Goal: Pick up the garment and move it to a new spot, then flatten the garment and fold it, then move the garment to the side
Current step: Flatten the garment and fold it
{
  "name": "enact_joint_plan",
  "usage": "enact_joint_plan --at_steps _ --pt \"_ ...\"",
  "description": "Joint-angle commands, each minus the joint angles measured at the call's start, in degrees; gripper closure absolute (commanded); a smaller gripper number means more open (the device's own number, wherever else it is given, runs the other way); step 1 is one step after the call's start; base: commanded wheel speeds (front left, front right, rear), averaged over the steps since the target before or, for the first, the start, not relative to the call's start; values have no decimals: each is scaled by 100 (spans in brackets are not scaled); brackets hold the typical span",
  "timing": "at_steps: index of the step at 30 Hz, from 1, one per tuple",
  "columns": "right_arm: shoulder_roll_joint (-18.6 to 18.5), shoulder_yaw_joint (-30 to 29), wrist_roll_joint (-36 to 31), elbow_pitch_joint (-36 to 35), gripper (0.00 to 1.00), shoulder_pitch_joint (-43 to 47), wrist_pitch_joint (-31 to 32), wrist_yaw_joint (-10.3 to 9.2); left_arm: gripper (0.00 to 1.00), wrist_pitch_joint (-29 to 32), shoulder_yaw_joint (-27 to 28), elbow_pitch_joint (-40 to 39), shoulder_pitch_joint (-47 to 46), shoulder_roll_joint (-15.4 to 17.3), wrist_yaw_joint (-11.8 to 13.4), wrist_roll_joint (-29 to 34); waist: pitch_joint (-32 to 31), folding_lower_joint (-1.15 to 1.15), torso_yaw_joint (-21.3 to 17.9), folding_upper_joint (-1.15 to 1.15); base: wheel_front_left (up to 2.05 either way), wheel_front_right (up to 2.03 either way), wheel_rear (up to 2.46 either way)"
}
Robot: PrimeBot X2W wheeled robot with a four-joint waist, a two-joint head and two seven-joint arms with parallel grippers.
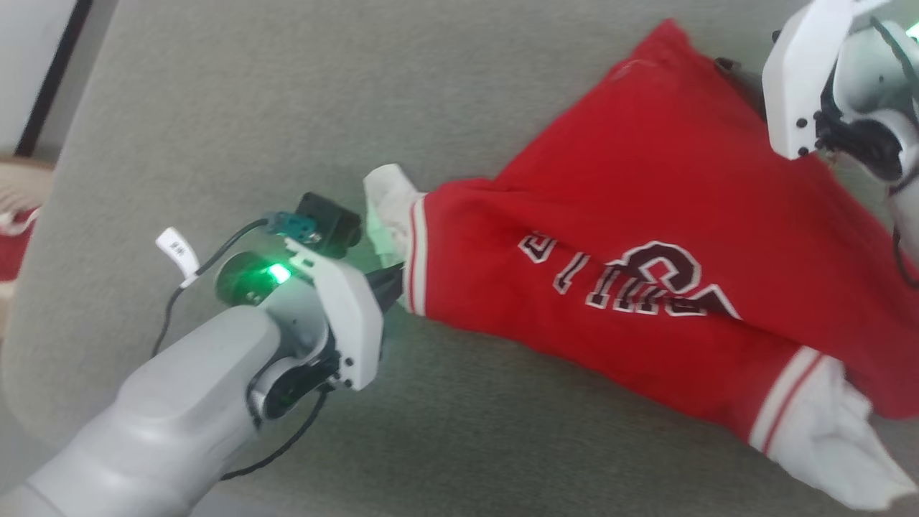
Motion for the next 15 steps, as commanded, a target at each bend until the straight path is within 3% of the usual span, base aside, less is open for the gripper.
enact_joint_plan --at_steps 1,6,15 --pt "30 100 65 261 0 -191 12 1 100 -34 -33 84 -91 -82 -53 40 184 0 234 0 0 0 0" --pt "7 818 93 1153 0 -736 184 2 100 -95 -91 362 -219 -324 -220 59 358 0 514 0 0 0 0" --pt "-9 1705 272 2288 0 -834 566 0 100 -213 -159 811 -295 -548 -396 28 481 0 733 0 0 0 0"
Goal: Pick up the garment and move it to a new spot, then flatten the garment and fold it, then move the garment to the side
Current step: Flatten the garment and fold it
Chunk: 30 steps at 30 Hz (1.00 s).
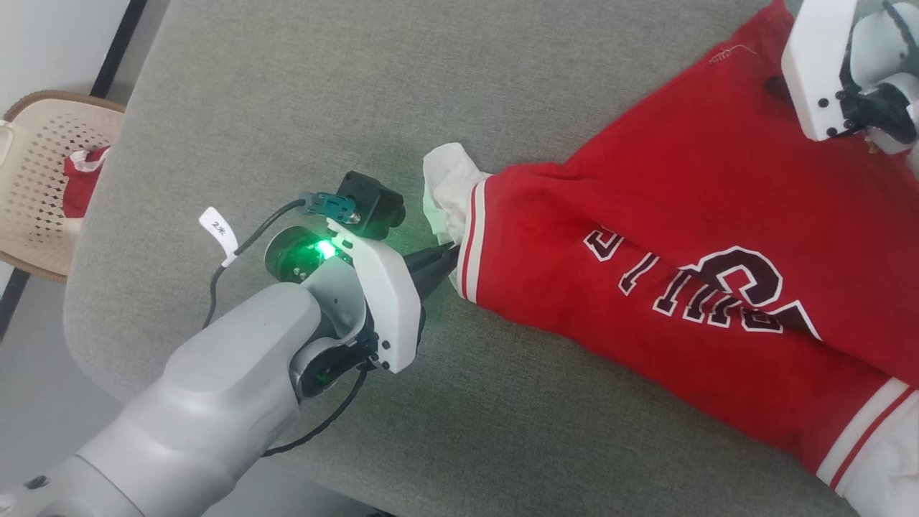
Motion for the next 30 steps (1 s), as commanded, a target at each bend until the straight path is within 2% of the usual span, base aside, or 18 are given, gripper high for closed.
enact_joint_plan --at_steps 1,2,3,12,24,30 --pt "-2 201 120 321 0 380 188 -2 100 26 -69 233 57 75 17 -9 23 0 28 0 0 0 0" --pt "5 283 171 351 66 403 217 -2 100 20 -69 283 46 65 17 -15 24 0 28 0 0 0 0" --pt "-7 349 226 364 100 401 198 -2 100 9 -65 336 37 60 -4 -26 19 0 17 0 0 0 0" --pt "-171 631 699 -28 100 -171 -608 -5 100 173 66 518 -302 296 -79 -150 -329 0 -365 0 0 0 0" --pt "-419 833 1324 -506 100 -363 -1508 -3 100 1056 420 305 -1625 1171 200 -27 -1161 0 -1189 0 0 0 0" --pt "-565 759 1394 -695 100 -570 -1806 -3 100 1457 554 380 -2375 1441 217 66 -1516 0 -1534 0 0 0 0"
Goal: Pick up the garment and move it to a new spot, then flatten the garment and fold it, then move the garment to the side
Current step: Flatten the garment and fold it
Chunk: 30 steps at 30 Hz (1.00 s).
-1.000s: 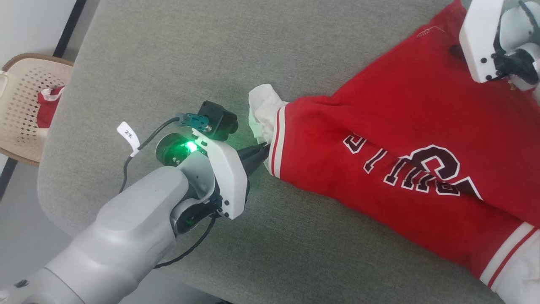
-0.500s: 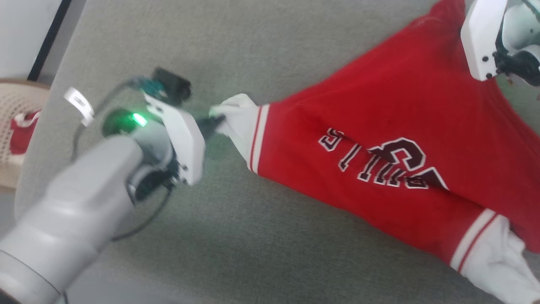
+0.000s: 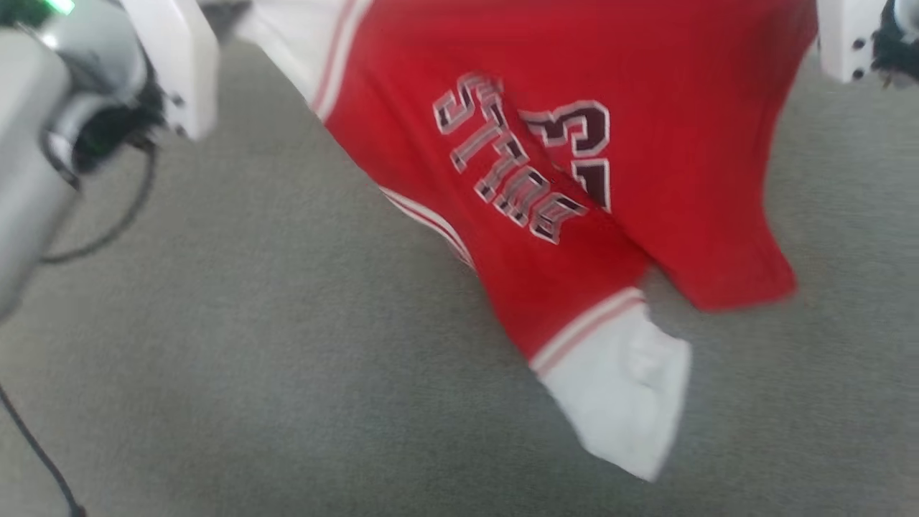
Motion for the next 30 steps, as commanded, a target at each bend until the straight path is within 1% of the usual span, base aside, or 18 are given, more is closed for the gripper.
enact_joint_plan --at_steps 1,3,7,14,18,21,24,27,30 --pt "-42 -54 24 -45 100 -127 -79 -3 100 97 53 96 -256 132 10 79 -271 0 -287 0 0 0 0" --pt "-70 -120 35 -129 100 -248 -146 -6 100 234 97 213 -601 208 -20 140 -396 0 -428 0 0 0 0" --pt "-53 -189 10 -153 100 -354 -193 -6 100 306 132 388 -925 227 -64 213 -492 0 -533 0 0 0 0" --pt "86 -324 40 -47 100 -438 -249 -6 100 401 120 945 -1498 6 -216 227 -678 0 -686 0 0 0 0" --pt "213 -382 -12 63 100 -510 -280 -6 100 367 112 1277 -1752 -137 -271 259 -680 0 -773 0 0 0 0" --pt "337 -463 -91 262 100 -642 -371 -6 100 209 99 1544 -1993 -225 -265 385 -563 0 -832 0 0 0 0" --pt "463 -537 -259 531 100 -879 -527 -7 100 -105 93 1817 -2340 -369 -238 608 -281 0 -869 0 0 0 0" --pt "600 -608 -513 876 100 -1182 -861 -7 100 -485 114 2105 -2695 -558 -174 755 71 0 -883 0 0 0 0" --pt "745 -724 -830 1240 100 -1582 -1396 -7 100 -1004 137 2375 -3208 -691 -71 1006 482 0 -902 0 0 0 0"
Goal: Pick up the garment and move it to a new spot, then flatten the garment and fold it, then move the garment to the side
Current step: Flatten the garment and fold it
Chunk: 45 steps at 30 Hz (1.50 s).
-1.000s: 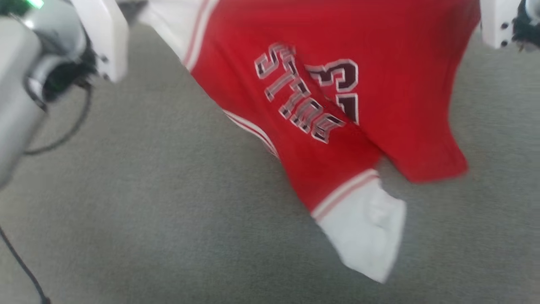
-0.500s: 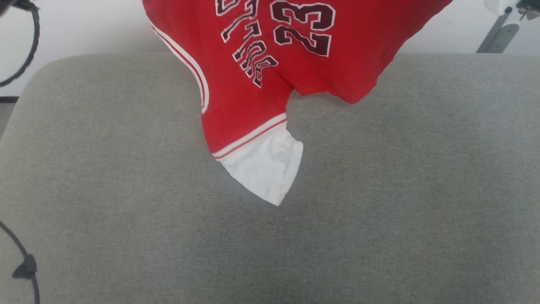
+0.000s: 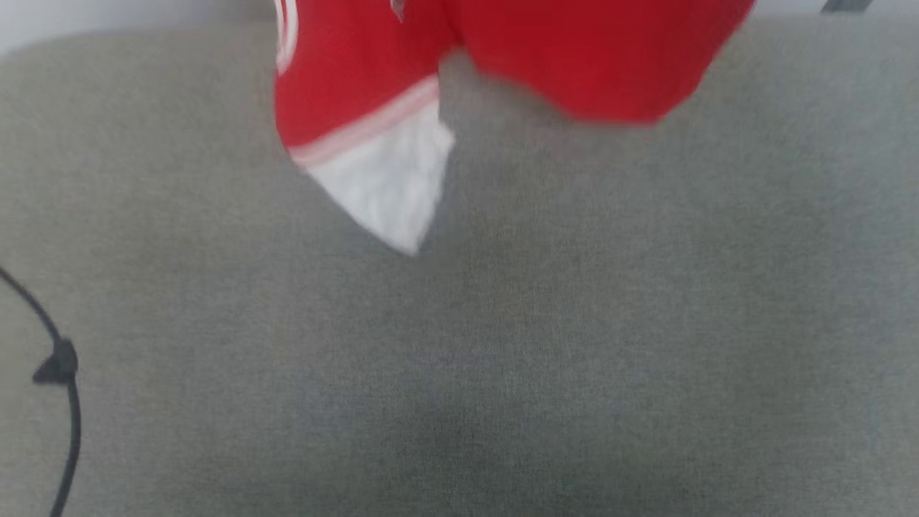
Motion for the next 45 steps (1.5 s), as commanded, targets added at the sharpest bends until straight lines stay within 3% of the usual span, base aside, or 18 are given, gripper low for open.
enact_joint_plan --at_steps 1,7,11,14,19,24,29,35,40,45 --pt "24 -91 -132 195 100 -154 -281 -11 100 -270 14 125 -273 42 92 165 464 0 -37 0 0 0 0" --pt "288 -455 -907 1203 100 -893 -1924 -13 100 -1666 99 584 -1108 -186 390 597 1023 0 -7 0 0 0 0" --pt "472 -588 -1310 1545 100 -943 -2394 -12 100 -2237 67 869 -1103 -345 242 641 1113 0 50 0 0 0 0" --pt "560 -546 -1469 1634 100 -624 -2324 -11 100 -2210 -27 1096 -778 -495 3 548 1043 0 114 0 0 0 0" --pt "680 -379 -1388 1647 100 118 -1917 -11 100 -1663 -198 1325 18 -687 -232 270 761 0 252 0 0 0 0" --pt "654 -203 -1109 1466 100 836 -1594 -10 100 -1026 -401 1081 906 -793 -271 -70 446 0 376 0 0 0 0" --pt "444 113 -634 889 100 1784 -1263 -10 100 -128 -771 243 2051 -522 -276 -648 82 0 516 0 0 0 0" --pt "-119 431 22 -78 100 2693 -962 -10 100 715 -970 -680 3103 -71 -277 -1222 -181 0 628 0 0 0 0" --pt "-647 667 441 -918 100 3348 -724 -10 100 1158 -1083 -1563 3789 352 -17 -1440 -273 0 647 0 0 0 0" --pt "-1231 902 845 -1854 100 4008 -411 -10 100 1686 -1149 -2675 4513 886 552 -1788 -308 0 622 0 0 0 0"
